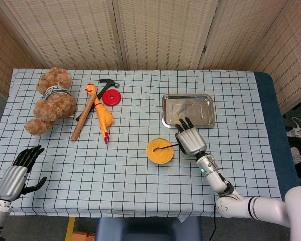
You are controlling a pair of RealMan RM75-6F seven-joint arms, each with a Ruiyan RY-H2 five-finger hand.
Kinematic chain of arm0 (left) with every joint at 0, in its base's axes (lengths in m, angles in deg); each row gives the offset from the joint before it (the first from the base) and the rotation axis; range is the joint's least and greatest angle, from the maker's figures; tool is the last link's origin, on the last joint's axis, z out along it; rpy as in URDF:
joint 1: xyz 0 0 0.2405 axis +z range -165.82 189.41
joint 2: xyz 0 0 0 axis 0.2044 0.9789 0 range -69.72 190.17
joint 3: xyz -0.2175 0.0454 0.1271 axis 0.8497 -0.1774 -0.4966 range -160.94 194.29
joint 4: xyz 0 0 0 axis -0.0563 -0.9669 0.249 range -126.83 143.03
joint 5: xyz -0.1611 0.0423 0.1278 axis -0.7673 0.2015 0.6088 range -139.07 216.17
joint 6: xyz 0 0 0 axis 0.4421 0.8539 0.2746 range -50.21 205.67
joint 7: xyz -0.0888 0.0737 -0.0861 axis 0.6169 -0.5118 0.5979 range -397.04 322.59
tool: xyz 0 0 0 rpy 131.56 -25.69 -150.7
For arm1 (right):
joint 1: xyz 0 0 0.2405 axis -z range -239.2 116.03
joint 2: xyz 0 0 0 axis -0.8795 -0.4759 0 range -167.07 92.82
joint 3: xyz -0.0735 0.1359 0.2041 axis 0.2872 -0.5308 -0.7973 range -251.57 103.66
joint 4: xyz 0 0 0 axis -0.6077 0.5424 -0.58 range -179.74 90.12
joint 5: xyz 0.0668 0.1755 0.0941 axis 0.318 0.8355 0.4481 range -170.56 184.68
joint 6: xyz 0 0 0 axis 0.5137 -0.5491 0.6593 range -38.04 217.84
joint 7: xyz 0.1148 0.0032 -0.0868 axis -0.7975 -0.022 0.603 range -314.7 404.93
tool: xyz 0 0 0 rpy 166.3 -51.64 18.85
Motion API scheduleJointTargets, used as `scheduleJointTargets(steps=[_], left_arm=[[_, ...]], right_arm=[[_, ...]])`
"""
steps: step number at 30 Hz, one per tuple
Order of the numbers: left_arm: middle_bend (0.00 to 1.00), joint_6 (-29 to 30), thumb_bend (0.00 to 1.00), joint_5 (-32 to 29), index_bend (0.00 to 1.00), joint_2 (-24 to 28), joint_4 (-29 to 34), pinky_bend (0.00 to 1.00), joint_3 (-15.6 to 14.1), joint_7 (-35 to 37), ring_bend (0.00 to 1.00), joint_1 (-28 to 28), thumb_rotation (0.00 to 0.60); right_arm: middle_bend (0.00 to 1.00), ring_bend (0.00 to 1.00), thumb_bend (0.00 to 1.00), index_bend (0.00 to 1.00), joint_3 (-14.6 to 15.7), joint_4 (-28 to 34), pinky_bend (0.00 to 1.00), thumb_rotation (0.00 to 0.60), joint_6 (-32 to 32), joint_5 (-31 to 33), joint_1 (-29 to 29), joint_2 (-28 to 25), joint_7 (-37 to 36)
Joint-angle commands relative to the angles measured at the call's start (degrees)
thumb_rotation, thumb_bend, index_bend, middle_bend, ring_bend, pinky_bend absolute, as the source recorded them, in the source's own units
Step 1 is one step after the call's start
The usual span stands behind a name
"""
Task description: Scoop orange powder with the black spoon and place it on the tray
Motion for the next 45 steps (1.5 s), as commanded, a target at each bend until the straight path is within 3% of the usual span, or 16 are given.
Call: scheduleJointTargets(steps=[1,8,21,30,45], left_arm=[[0.00,0.0,0.35,0.0,0.00,0.0,0.0,0.05,0.0,0.0,0.00,0.0,0.600],[0.00,-0.1,0.35,-0.1,0.00,0.1,-0.1,0.05,0.0,0.2,0.00,0.0,0.600],[0.00,-0.3,0.35,-0.4,0.00,0.3,-0.1,0.05,0.0,0.4,0.00,0.0,0.600],[0.00,0.1,0.35,-0.4,0.00,0.0,0.1,0.05,0.1,-0.2,0.00,0.1,0.600],[0.00,0.4,0.35,0.3,0.00,-0.1,0.4,0.05,-0.1,-0.9,0.00,0.1,0.600]], right_arm=[[0.17,0.00,0.59,0.95,-0.7,-0.2,0.00,0.600,1.5,-0.9,0.4,0.3,0.3],[0.17,0.00,0.59,0.95,-2.0,-6.9,0.00,0.600,7.1,-6.4,1.0,5.5,-0.1],[0.18,0.00,0.59,0.95,-2.9,-19.5,0.00,0.600,6.6,-11.0,0.7,13.0,-3.3],[0.20,0.00,0.60,0.97,0.2,-15.9,0.00,0.600,2.6,-14.1,2.3,8.5,-4.8],[0.20,0.00,0.60,0.97,-2.4,-5.6,0.00,0.600,1.8,-12.1,4.4,2.2,-6.8]])
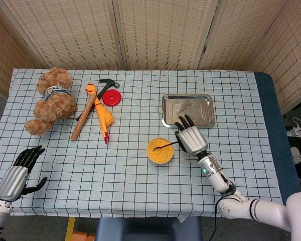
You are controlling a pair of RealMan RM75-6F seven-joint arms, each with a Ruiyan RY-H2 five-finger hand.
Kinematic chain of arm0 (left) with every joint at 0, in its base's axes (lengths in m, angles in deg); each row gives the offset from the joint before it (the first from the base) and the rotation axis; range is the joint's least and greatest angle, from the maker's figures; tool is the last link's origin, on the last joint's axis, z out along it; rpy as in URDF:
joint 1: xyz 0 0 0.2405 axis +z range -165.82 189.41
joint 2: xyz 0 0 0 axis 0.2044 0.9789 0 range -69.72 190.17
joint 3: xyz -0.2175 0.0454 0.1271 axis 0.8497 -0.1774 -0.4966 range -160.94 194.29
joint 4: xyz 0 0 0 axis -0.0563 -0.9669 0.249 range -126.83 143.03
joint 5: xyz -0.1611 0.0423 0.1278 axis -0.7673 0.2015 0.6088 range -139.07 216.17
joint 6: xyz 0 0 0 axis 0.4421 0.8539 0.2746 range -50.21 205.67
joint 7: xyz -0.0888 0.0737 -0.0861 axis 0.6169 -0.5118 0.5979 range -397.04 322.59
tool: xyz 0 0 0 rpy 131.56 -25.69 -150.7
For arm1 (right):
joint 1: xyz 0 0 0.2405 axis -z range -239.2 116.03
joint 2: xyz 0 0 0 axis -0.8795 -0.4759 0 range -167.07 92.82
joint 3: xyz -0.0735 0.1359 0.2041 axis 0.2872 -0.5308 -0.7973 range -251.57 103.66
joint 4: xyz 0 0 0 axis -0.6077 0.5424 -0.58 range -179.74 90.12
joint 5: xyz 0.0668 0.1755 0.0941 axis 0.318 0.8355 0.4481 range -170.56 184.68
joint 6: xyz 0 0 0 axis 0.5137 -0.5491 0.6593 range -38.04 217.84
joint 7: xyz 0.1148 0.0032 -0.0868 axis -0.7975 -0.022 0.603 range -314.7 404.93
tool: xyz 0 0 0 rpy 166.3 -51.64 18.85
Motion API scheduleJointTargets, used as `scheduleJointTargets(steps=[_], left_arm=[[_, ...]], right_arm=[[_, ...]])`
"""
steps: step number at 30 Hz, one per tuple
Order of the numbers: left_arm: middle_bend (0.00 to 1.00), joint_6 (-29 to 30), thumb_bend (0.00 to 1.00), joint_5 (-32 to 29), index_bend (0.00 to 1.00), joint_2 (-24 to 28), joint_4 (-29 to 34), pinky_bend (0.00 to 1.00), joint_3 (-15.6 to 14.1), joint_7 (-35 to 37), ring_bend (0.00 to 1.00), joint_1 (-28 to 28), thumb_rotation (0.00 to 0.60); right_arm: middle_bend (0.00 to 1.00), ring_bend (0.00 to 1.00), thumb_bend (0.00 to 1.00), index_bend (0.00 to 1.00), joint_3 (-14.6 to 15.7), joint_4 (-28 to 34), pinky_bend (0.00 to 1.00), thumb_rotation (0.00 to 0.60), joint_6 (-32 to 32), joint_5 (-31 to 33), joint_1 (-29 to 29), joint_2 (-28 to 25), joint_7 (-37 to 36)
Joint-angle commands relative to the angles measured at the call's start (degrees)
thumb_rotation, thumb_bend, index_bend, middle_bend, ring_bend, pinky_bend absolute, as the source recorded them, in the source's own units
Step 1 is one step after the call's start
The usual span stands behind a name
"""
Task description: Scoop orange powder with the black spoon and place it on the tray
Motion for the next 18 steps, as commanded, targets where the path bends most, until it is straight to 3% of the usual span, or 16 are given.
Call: scheduleJointTargets(steps=[1,10,18], left_arm=[[0.00,0.1,0.35,0.1,0.00,0.0,0.0,0.05,0.0,-0.1,0.00,0.0,0.600],[0.00,0.2,0.35,0.1,0.00,0.1,0.1,0.05,0.0,0.0,0.00,0.1,0.600],[0.00,0.0,0.35,0.0,0.00,0.2,0.2,0.05,-0.1,-0.1,0.00,0.1,0.600]], right_arm=[[0.20,0.00,0.60,0.98,-0.4,0.7,0.00,0.600,0.1,0.2,0.3,-0.4,-0.2],[0.20,0.00,0.60,0.97,-0.3,-1.5,0.00,0.600,5.2,-5.0,1.7,1.2,-1.7],[0.20,0.00,0.60,0.97,2.3,-1.5,0.00,0.600,7.7,-9.7,4.1,0.8,-4.0]])
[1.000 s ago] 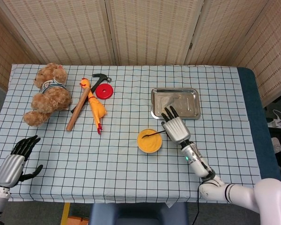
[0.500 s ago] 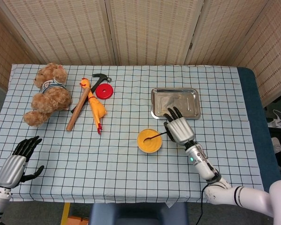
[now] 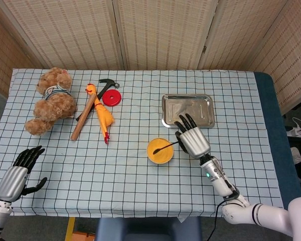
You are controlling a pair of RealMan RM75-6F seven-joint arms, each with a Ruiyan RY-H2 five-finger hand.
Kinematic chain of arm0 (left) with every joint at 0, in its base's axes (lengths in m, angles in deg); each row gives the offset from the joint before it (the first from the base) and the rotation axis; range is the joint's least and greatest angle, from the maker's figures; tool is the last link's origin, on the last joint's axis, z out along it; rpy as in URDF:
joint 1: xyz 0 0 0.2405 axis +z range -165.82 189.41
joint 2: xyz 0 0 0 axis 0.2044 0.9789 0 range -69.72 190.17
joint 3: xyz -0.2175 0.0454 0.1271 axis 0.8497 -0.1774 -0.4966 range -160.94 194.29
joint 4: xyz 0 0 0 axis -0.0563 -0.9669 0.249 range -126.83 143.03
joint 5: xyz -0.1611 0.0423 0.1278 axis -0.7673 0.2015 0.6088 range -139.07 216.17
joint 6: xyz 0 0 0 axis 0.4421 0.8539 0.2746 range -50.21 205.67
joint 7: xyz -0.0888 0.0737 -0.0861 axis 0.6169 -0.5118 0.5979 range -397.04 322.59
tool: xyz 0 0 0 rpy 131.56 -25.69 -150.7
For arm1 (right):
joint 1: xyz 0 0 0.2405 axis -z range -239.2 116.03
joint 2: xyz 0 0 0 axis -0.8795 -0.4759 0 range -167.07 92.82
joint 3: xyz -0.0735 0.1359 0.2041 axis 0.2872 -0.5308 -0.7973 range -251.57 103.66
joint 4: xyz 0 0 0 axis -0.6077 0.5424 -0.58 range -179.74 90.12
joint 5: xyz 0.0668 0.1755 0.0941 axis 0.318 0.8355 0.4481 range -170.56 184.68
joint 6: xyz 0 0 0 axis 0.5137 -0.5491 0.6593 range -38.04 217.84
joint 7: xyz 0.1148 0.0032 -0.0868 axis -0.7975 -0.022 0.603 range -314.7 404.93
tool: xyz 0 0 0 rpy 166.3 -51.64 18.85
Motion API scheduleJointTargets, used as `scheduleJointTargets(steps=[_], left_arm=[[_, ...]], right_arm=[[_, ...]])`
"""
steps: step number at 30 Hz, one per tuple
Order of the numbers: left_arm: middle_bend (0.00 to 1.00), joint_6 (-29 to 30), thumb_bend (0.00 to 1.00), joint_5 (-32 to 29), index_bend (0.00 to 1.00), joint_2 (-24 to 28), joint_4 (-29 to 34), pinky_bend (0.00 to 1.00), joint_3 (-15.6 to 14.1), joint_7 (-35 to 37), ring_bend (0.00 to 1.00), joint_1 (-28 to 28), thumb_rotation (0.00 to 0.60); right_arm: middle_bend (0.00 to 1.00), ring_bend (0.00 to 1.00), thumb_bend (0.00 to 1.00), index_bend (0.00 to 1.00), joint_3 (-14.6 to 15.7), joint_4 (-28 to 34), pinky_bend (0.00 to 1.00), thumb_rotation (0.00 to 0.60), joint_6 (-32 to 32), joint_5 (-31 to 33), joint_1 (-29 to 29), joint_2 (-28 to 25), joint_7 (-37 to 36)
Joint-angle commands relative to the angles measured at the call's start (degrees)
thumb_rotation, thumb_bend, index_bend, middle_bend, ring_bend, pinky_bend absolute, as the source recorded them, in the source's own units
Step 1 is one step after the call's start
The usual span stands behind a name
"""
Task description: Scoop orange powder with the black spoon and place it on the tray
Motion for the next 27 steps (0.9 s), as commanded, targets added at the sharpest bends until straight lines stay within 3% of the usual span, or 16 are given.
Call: scheduleJointTargets(steps=[1,10,19,27], left_arm=[[0.00,0.0,0.35,0.1,0.00,0.0,0.1,0.05,-0.1,0.0,0.00,0.0,0.600],[0.00,-0.2,0.35,0.1,0.00,0.1,0.1,0.05,-0.1,0.1,0.00,-0.1,0.600],[0.00,-0.1,0.35,0.1,0.00,0.4,-0.2,0.05,0.0,1.1,0.00,-0.1,0.600],[0.00,0.4,0.35,0.1,0.00,0.5,-0.4,0.05,0.1,1.4,0.00,0.0,0.600]], right_arm=[[0.20,0.00,0.60,0.97,0.7,0.3,0.00,0.600,-0.4,-0.2,0.7,-0.3,0.7],[0.20,0.00,0.60,0.98,-0.3,-3.3,0.00,0.600,-2.2,1.0,0.6,2.3,3.5],[0.21,0.00,0.61,0.99,-4.2,-11.8,0.00,0.600,-3.8,3.9,-2.1,8.3,7.6],[0.21,0.00,0.61,1.00,-4.9,-11.4,0.00,0.600,-4.3,3.0,-1.6,8.2,-1.0]])
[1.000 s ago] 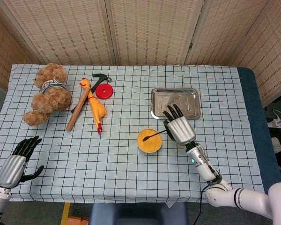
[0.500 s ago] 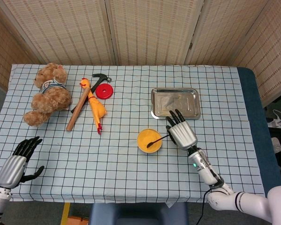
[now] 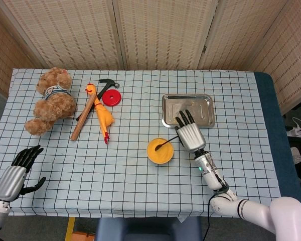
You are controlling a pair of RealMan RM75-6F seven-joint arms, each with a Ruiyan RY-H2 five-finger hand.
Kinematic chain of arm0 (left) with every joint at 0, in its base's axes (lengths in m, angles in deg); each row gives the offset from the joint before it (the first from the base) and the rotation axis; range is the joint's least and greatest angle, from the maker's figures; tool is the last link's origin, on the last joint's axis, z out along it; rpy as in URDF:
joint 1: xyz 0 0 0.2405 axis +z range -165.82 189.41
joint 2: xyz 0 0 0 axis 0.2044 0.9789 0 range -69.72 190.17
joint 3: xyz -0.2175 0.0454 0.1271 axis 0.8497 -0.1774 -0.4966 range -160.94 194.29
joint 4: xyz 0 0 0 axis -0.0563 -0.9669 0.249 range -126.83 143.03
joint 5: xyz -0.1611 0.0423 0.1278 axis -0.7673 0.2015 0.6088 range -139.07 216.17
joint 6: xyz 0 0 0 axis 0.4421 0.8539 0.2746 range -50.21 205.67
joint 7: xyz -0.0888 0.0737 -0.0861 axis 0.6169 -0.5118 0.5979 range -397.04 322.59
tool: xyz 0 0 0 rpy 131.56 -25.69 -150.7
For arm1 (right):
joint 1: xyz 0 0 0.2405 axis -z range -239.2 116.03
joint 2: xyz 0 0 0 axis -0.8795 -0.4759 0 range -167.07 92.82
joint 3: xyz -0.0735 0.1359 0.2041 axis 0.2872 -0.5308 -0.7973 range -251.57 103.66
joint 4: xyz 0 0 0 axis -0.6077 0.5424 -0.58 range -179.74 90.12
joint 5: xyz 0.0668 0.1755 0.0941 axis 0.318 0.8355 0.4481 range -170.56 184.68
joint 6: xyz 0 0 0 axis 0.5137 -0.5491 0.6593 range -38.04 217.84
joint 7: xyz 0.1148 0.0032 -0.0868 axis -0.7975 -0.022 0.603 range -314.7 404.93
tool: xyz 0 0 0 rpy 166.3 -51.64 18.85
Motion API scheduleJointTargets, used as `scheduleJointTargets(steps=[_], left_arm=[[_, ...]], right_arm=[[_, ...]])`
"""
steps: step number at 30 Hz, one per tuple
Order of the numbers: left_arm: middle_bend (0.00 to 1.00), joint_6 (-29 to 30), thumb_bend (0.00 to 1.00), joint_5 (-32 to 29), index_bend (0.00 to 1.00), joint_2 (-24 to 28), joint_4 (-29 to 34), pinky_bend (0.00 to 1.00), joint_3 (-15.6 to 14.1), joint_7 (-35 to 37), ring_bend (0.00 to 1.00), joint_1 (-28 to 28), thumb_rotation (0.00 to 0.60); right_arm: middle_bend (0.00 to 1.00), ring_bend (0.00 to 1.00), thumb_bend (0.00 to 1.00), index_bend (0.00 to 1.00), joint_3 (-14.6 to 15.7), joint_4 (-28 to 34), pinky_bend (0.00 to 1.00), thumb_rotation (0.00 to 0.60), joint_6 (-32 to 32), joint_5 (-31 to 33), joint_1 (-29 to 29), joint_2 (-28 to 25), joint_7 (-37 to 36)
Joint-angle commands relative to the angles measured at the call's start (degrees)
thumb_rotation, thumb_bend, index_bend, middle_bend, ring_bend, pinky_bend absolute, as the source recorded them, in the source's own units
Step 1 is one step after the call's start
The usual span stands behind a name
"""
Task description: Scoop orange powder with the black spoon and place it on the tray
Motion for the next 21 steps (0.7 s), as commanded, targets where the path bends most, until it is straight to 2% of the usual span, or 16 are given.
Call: scheduleJointTargets(steps=[1,5,12,21], left_arm=[[0.00,0.1,0.35,0.1,0.00,0.0,0.0,0.05,0.0,-0.1,0.00,0.0,0.600],[0.00,0.3,0.35,0.4,0.00,-0.1,0.4,0.05,-0.2,-0.8,0.00,0.1,0.600],[0.00,-0.1,0.35,0.6,0.00,-0.4,0.6,0.05,-0.3,-1.3,0.00,0.0,0.600],[0.00,-0.1,0.35,0.7,0.00,-0.5,0.6,0.05,-0.4,-1.6,0.00,-0.1,0.600]], right_arm=[[0.21,0.00,0.61,1.00,-0.3,2.4,0.00,0.600,-1.2,0.0,0.7,-1.7,-5.9],[0.21,0.00,0.61,1.00,-0.7,5.9,0.00,0.600,-2.5,1.1,1.6,-4.6,-8.3],[0.21,0.00,0.61,1.00,-0.7,11.0,0.00,0.600,-3.5,3.4,2.8,-8.0,-7.1],[0.21,0.00,0.61,1.00,0.4,13.9,0.00,0.600,-5.8,4.5,2.5,-9.5,-5.2]])
